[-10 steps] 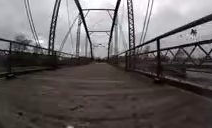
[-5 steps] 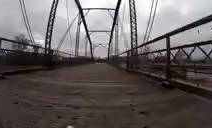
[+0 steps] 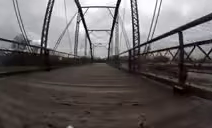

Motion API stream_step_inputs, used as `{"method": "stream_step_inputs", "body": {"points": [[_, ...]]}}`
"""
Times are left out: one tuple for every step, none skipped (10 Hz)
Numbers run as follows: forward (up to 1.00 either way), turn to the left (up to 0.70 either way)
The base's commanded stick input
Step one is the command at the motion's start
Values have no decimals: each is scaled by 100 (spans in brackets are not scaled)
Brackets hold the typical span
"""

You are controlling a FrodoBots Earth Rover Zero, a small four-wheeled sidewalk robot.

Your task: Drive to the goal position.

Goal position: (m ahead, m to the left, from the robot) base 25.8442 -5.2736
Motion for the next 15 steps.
{"method": "stream_step_inputs", "body": {"points": [[100,0],[100,0],[100,0],[100,0],[100,29],[100,31],[100,0],[100,0],[100,0],[100,0],[100,0],[100,0],[100,0],[100,0],[100,0]]}}
